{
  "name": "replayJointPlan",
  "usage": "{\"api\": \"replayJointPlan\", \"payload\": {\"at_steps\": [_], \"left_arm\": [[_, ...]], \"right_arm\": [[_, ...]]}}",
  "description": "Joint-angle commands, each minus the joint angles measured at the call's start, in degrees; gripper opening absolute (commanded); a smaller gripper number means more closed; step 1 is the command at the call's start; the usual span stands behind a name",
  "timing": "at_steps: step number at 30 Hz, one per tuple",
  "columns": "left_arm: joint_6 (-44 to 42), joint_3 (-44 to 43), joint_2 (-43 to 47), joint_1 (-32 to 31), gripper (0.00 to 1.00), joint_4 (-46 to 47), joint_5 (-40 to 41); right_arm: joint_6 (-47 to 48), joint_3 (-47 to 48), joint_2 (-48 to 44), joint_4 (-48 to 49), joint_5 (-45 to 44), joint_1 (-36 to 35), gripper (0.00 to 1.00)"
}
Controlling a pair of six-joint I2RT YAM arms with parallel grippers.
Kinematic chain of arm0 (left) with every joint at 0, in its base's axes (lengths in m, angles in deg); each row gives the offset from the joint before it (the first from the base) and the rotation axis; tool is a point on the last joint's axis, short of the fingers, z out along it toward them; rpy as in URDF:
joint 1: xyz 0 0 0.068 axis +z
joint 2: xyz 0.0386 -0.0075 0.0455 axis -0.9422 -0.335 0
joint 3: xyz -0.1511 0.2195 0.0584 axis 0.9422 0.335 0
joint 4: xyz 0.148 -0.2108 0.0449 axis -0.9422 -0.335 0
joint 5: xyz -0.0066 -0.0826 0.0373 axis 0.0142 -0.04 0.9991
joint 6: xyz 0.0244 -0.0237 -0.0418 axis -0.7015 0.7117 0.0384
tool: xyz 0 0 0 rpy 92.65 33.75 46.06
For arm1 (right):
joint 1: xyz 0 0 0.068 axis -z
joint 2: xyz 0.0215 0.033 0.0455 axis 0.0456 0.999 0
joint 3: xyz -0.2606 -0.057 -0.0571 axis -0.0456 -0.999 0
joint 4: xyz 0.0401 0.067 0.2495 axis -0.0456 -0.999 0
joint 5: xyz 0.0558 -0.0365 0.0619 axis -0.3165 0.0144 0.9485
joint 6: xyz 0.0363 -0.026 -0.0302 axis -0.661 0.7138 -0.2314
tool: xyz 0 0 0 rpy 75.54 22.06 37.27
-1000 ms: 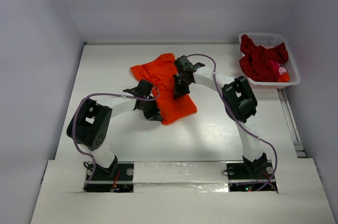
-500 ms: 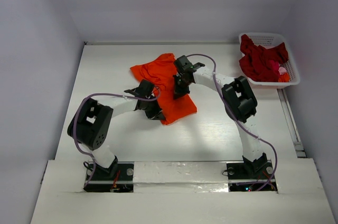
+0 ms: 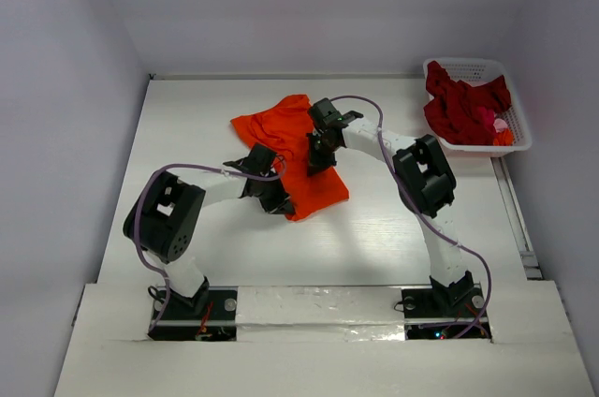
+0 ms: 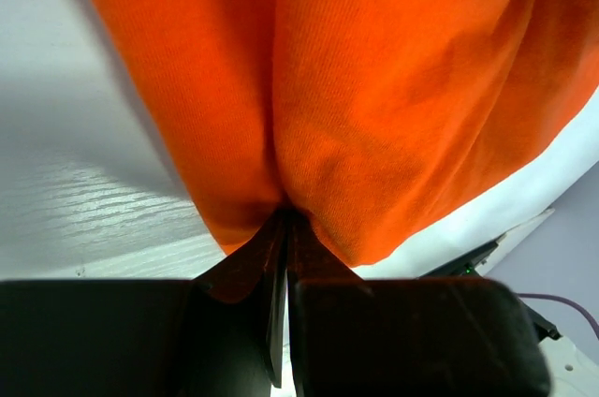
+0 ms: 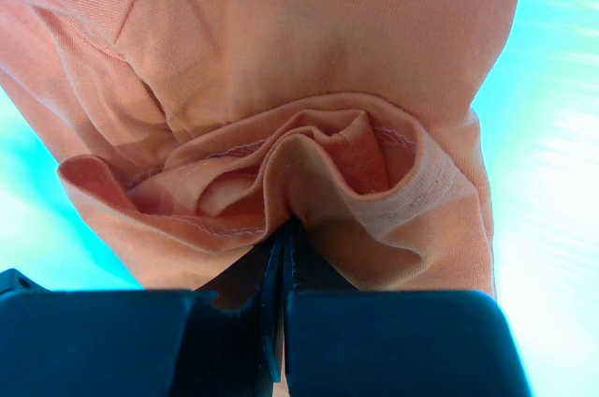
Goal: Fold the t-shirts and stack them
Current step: Fold the folded rectangular tshirt in 1/3 of the way
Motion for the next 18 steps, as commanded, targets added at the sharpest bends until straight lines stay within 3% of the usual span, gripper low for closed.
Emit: {"api": "replayJointPlan", "payload": {"at_steps": [1, 7, 18], "left_arm": [[1.12, 1.14, 0.89, -0.32, 0.00, 1.69, -1.80], [-1.16, -0.17, -1.39, -2.07, 0.00, 1.09, -4.61], [-7.05, -1.76, -2.63, -2.08, 0.00, -6.39, -2.77]], "right_arm": [[0.79, 0.10, 1.50, 0.84, -2.62, -0.35, 0.00], [0.62, -0.34, 1.59, 1.10, -2.44, -0.35, 0.00], [0.26, 0.01, 1.50, 1.28, -2.35, -0.35, 0.00]]}}
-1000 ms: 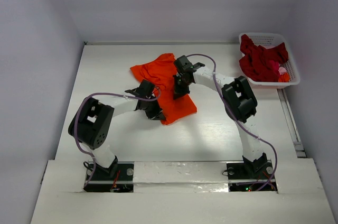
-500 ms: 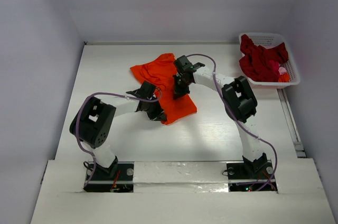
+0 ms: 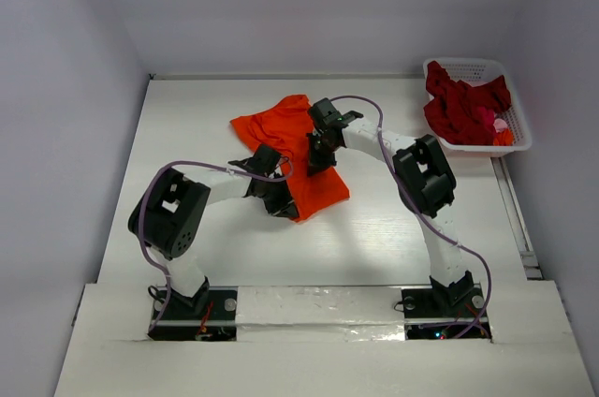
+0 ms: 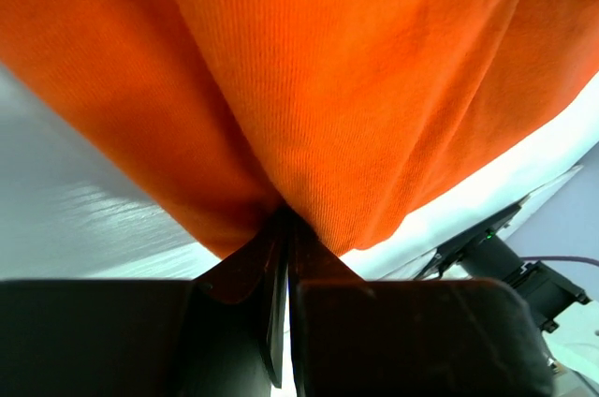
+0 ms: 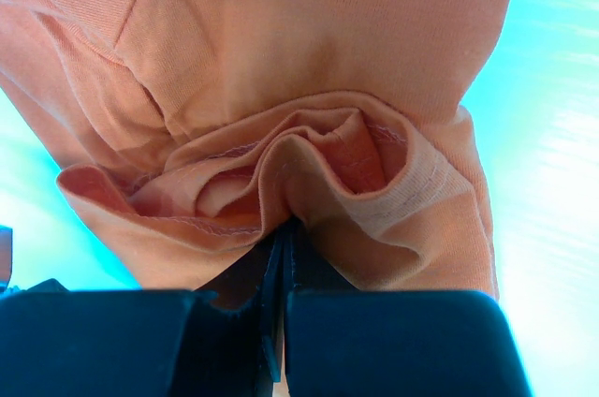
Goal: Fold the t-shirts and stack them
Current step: Fold the folded rectangular tshirt in 1/3 of the way
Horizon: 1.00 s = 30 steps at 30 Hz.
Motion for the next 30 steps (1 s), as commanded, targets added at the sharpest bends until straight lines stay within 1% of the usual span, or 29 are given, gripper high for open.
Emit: {"api": "replayJointPlan", "payload": {"at_steps": [1, 9, 17, 30], "left_arm": [[-3.69, -0.82, -0.36, -1.01, 0.00, -6.78, 1.71], [-6.32, -0.82, 0.61, -1.01, 0.00, -9.78, 2.95], [-8.70, 1.99, 0.17, -1.54, 0.00, -9.86, 2.07], [-11.69, 5.85, 2.19, -2.59, 0.00, -11.36, 1.89]], "right_arm": [[0.31, 0.01, 1.59, 1.26, -2.44, -0.35, 0.00], [0.31, -0.07, 1.59, 1.34, -2.53, -0.35, 0.00], [0.31, 0.63, 1.76, 1.08, -2.44, -0.35, 0.00], [0.31, 1.42, 2.20, 0.64, -2.62, -0.35, 0.00]]}}
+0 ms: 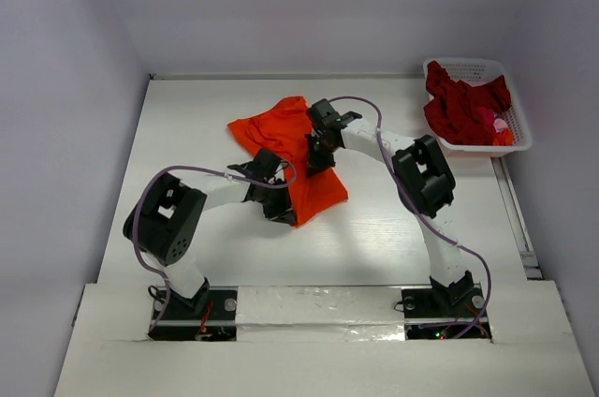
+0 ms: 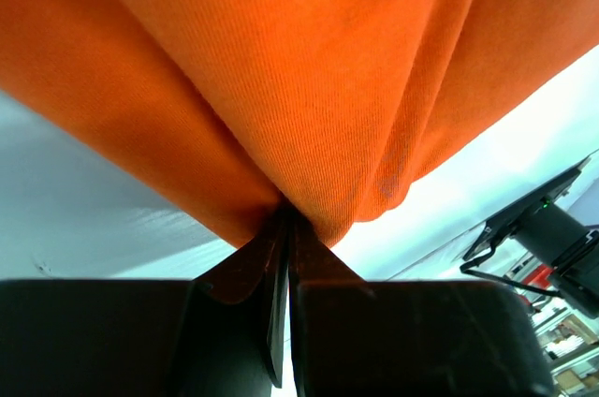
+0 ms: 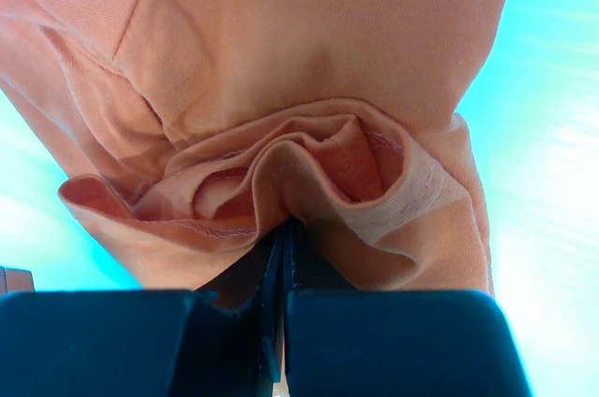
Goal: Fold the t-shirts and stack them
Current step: Fold the folded rectangular tshirt in 1/3 of the way
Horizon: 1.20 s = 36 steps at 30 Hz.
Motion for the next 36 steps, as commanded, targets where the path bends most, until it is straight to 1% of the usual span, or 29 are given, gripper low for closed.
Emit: {"api": "replayJointPlan", "payload": {"at_steps": [1, 8, 26, 29, 32, 33, 34, 36], "left_arm": [[-3.51, 4.22, 0.55, -1.33, 0.00, -9.61, 1.91], [-3.43, 6.85, 2.93, -1.85, 0.00, -10.23, 2.09], [-2.99, 8.88, 8.55, -2.38, 0.00, -13.92, 3.76], [-2.73, 7.74, 10.31, -2.38, 0.00, -15.75, 5.07], [-1.50, 4.85, 13.56, -2.38, 0.00, -18.91, 9.02], [-0.54, 3.18, 15.30, -0.90, 0.00, -19.62, 10.95], [-0.18, 3.16, 16.11, -0.89, 0.00, -20.24, 11.84], [0.52, 1.06, 17.51, 2.27, 0.00, -21.30, 13.51]], "right_arm": [[0.33, 1.40, 2.14, 0.73, -2.97, -0.28, 0.00], [0.24, 1.58, 2.31, 0.73, -2.88, -0.28, 0.00], [-0.55, 2.01, 3.02, 1.17, -2.26, 0.25, 0.00], [-0.55, 2.37, 2.84, 0.91, -2.44, 0.25, 0.00], [-0.46, 2.10, 2.49, 0.82, -2.61, 0.25, 0.00], [-0.46, 1.67, 2.40, 0.99, -2.61, 0.25, 0.00], [-0.46, 1.66, 2.31, 1.08, -2.61, 0.25, 0.00], [-0.46, 0.70, 1.88, 1.43, -2.61, 0.25, 0.00]]}}
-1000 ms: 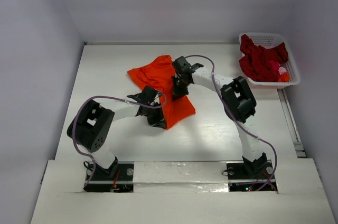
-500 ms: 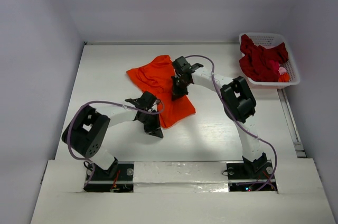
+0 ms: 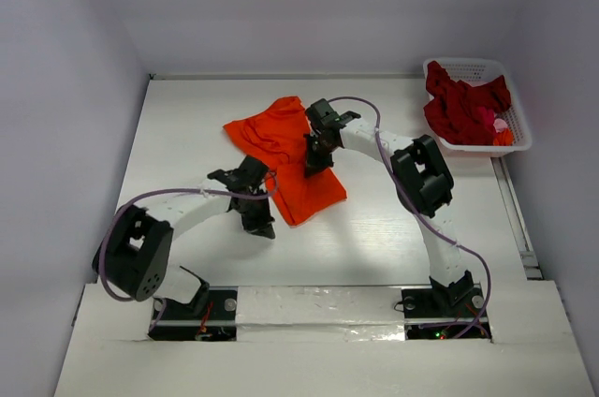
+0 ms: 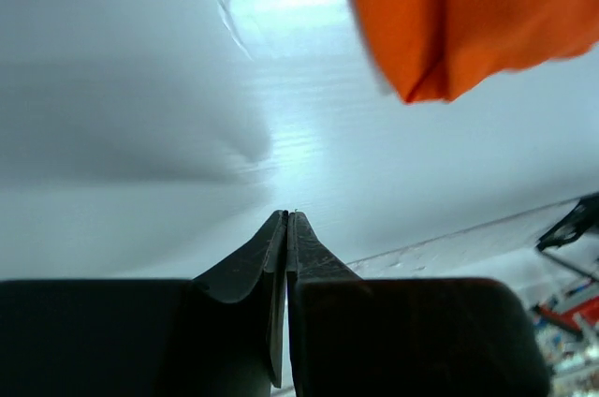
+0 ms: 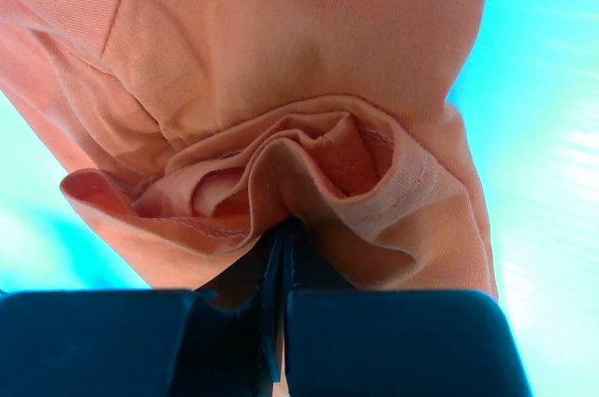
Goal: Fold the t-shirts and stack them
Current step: Fold the folded rectangular tshirt in 1/3 of the way
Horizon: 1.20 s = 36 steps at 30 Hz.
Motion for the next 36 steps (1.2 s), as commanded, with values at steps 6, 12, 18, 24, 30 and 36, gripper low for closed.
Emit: {"api": "replayJointPlan", "payload": {"at_steps": [6, 12, 18, 24, 30, 36], "left_arm": [[3.64, -8.62, 6.94, 11.95, 0.00, -1.43, 9.35], [3.64, -15.13, 0.44, 13.81, 0.00, -1.07, 11.47], [5.40, -15.75, -3.96, 14.34, 0.00, 2.53, 11.47], [4.88, -17.50, -5.98, 14.34, 0.00, 2.62, 10.85], [4.52, -17.33, -5.02, 14.87, 0.00, 2.10, 10.50], [4.35, -16.45, -4.23, 15.39, 0.00, 1.75, 10.33]], "right_arm": [[0.39, -4.03, -0.36, 3.10, -3.42, 1.06, 0.00], [-0.40, -8.87, -3.00, 5.29, -2.46, 1.06, 0.00], [-0.84, -14.93, -6.07, 7.32, -2.37, 1.06, 0.00], [0.30, -22.48, -11.42, 8.90, -4.30, 1.06, 0.00], [0.21, -32.14, -16.87, 11.88, -4.22, 1.06, 0.00], [-0.84, -40.16, -21.27, 14.52, -3.69, 1.06, 0.00]]}}
